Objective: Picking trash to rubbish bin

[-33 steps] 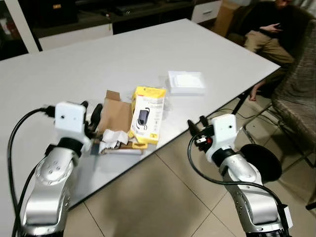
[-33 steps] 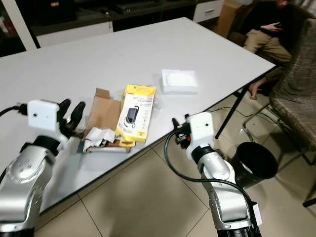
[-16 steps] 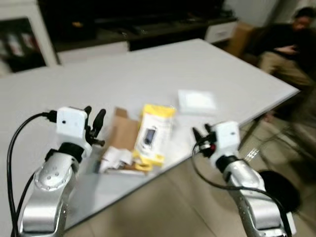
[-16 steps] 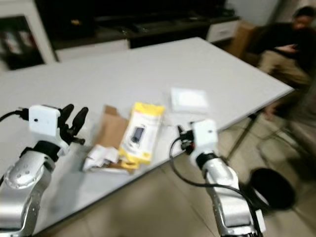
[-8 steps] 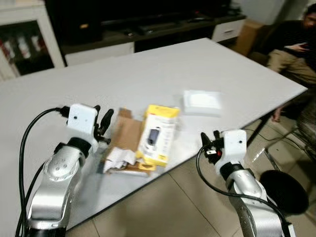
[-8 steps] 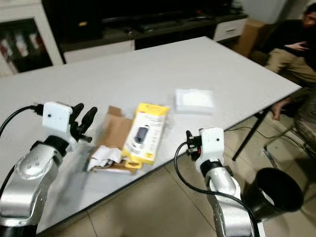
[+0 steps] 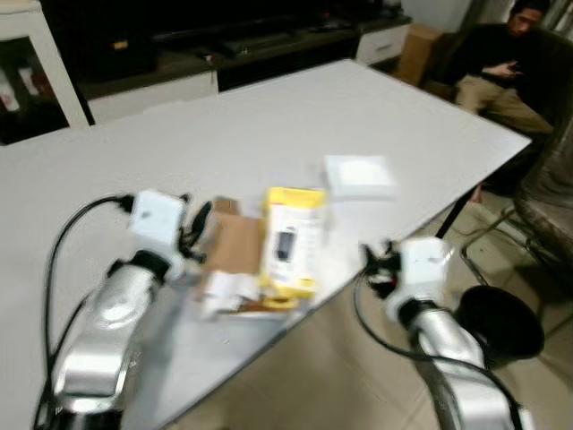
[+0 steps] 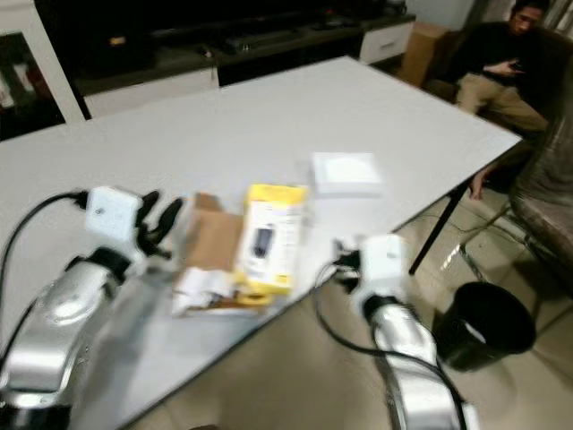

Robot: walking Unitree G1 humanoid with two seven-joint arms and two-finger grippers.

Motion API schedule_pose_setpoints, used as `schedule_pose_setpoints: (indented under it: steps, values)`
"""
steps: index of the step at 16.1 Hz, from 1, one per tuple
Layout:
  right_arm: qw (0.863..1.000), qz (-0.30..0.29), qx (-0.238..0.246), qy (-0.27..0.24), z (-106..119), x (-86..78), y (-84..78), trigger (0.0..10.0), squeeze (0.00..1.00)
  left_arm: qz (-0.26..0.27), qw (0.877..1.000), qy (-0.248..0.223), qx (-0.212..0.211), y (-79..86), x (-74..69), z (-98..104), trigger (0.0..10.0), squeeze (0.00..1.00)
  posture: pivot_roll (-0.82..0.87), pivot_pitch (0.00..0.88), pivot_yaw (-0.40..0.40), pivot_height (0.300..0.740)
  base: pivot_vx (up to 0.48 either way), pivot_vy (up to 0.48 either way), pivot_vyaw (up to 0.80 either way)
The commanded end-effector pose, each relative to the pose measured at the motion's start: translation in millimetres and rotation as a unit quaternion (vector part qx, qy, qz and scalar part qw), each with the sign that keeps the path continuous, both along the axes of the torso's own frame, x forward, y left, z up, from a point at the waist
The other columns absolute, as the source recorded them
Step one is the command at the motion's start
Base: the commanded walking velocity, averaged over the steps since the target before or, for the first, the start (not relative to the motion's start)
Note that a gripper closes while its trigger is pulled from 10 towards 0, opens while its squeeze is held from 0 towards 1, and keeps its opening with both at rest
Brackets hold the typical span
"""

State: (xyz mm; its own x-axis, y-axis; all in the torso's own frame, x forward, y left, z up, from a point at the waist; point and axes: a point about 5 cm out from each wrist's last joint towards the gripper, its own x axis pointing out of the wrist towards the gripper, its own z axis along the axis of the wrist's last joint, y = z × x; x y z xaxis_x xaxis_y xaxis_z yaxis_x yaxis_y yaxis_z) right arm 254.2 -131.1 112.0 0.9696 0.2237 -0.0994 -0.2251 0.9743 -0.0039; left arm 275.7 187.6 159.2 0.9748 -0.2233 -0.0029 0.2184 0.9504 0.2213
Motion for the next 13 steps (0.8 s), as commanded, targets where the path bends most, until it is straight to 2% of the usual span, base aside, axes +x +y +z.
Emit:
schedule_pose_setpoints:
  steps: [1,3,4,6,7,11,13]
  values:
    - [1.0,-0.011,-0.008,0.001,1.6,-0.2,-8.4,10.0,0.0,-0.008,1.0,-0.006,-0.003,-4.8,-0.8,1.0,10.0,0.0,0.07,0.032,-0.037,0.74,0.0,0.435,0.0]
    - [1.0,-0.01,-0.008,0.0,2.0,0.2,-8.3,10.0,0.0,-0.006,1.0,-0.006,-0.001,-4.4,-1.0,0.9,10.0,0.0,0.07,0.034,-0.04,0.74,0.0,0.426,0.0]
    - [1.0,-0.011,-0.007,0.0,2.2,0.1,-8.3,10.0,0.0,-0.004,1.0,-0.012,0.024,-4.5,-0.8,2.1,10.0,0.0,0.07,0.034,-0.04,0.74,0.0,0.0,0.0]
    - [1.0,-0.023,-0.005,-0.001,2.5,-0.5,-11.9,10.0,0.0,-0.016,0.999,-0.01,0.033,-9.6,-2.1,0.7,10.0,0.0,0.07,0.035,-0.039,0.74,0.0,-0.48,0.0]
    - [1.0,-0.024,-0.005,-0.001,2.5,-0.7,-12.7,10.0,0.0,-0.017,1.0,-0.006,0.025,-10.4,-2.2,-0.2,10.0,0.0,0.06,0.037,-0.035,0.74,0.0,-0.48,0.0]
    - [0.999,-0.031,-0.007,0.0,2.9,-1.3,-17.6,10.0,0.0,-0.055,0.998,0.033,0.001,-19.9,-2.7,-7.5,10.0,0.0,0.06,0.038,-0.04,0.74,0.0,0.0,0.0]
    - [1.0,-0.024,-0.006,-0.001,4.3,0.8,-19.3,10.0,0.0,-0.06,0.996,0.061,-0.038,-20.9,0.8,-11.4,10.0,0.0,0.06,0.039,-0.049,0.74,0.0,0.0,0.0]
